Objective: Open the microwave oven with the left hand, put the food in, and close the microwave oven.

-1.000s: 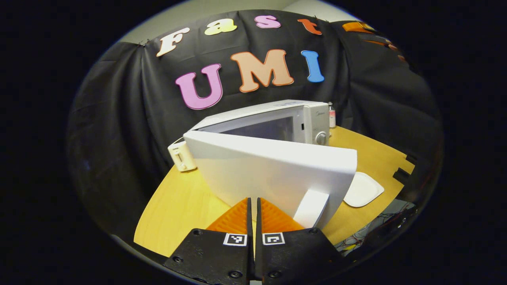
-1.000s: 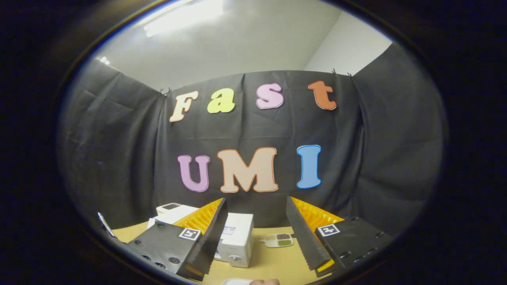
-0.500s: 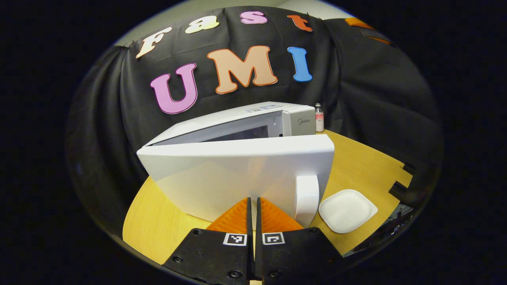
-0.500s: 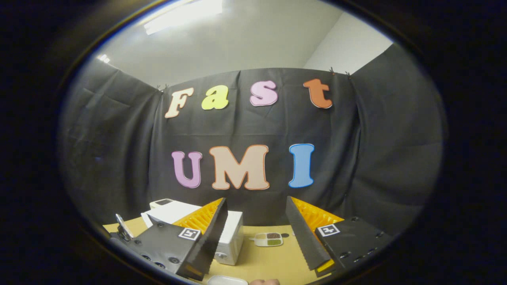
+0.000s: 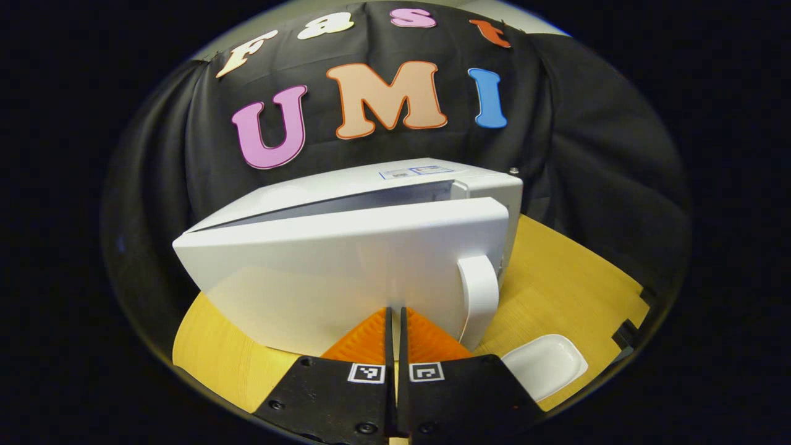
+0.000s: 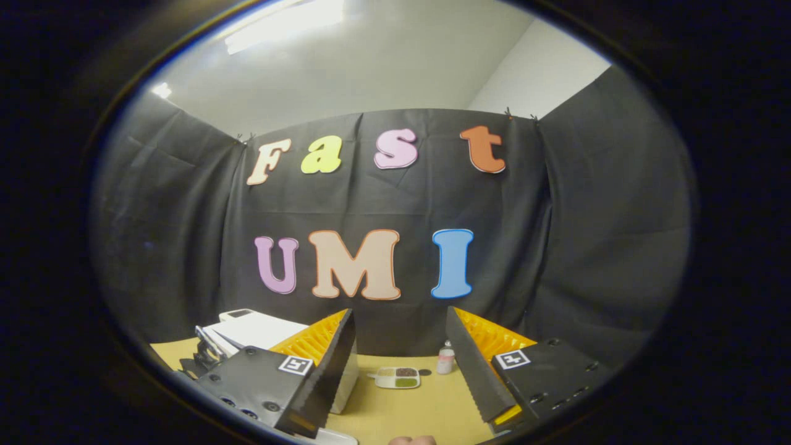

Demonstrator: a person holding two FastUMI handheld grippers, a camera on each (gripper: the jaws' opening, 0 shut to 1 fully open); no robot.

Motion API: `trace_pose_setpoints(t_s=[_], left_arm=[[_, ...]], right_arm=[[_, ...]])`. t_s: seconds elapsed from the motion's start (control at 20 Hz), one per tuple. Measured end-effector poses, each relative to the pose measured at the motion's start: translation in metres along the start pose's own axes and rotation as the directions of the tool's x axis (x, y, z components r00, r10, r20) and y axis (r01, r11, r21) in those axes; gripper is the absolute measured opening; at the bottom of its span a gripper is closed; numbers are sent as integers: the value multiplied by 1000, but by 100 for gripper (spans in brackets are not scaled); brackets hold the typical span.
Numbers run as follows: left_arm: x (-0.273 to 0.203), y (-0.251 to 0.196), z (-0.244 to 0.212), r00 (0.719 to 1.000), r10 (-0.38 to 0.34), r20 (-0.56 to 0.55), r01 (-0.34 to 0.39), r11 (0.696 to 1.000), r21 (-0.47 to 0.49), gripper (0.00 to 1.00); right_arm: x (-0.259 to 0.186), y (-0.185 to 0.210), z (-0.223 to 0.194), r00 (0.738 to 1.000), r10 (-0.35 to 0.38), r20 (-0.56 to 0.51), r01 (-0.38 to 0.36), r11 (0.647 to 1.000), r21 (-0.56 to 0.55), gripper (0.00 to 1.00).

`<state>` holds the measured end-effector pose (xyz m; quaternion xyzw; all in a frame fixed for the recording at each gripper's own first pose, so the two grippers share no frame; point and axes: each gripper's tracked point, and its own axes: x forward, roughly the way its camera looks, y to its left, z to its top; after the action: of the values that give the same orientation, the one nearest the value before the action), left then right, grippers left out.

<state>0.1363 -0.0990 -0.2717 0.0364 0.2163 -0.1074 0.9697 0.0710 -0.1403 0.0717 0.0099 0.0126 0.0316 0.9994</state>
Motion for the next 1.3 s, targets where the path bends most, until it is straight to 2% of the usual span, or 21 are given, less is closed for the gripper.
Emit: trace_pose_setpoints(t_s=[0.45,0.5,0.6,0.65,0.7,0.75,0.85,1.0,1.15,1.3], left_arm=[[30,-8,25,997,83,-4,-83,995,-50,0],[32,-7,27,996,90,12,-89,993,-73,0],[39,-5,34,994,107,28,-103,990,-98,0],[36,-10,23,995,97,-33,-100,986,-136,0],[41,-11,21,995,96,-30,-99,982,-160,0],[40,-12,27,995,99,-9,-100,984,-147,0],[36,-12,30,993,115,-12,-115,987,-108,0],[4,-9,63,989,130,75,-125,990,-72,0],[-55,3,138,956,150,252,-141,988,-54,0],[-107,8,192,934,117,337,-84,990,-110,0]], right_arm=[[9,-10,-7,997,83,4,-83,997,1,81],[10,-9,-8,995,95,5,-95,995,5,91],[16,-6,-12,993,118,-3,-118,993,13,91],[19,-3,-13,992,128,-12,-127,992,18,91],[20,1,-16,990,143,-17,-143,989,24,90],[21,5,-17,988,151,-21,-151,988,32,81],[25,15,-21,984,176,-32,-174,984,40,81],[28,25,-25,983,184,-25,-183,983,8,81],[37,45,-34,980,198,-31,-198,980,-7,81],[50,69,-39,980,194,-33,-193,981,27,81]])
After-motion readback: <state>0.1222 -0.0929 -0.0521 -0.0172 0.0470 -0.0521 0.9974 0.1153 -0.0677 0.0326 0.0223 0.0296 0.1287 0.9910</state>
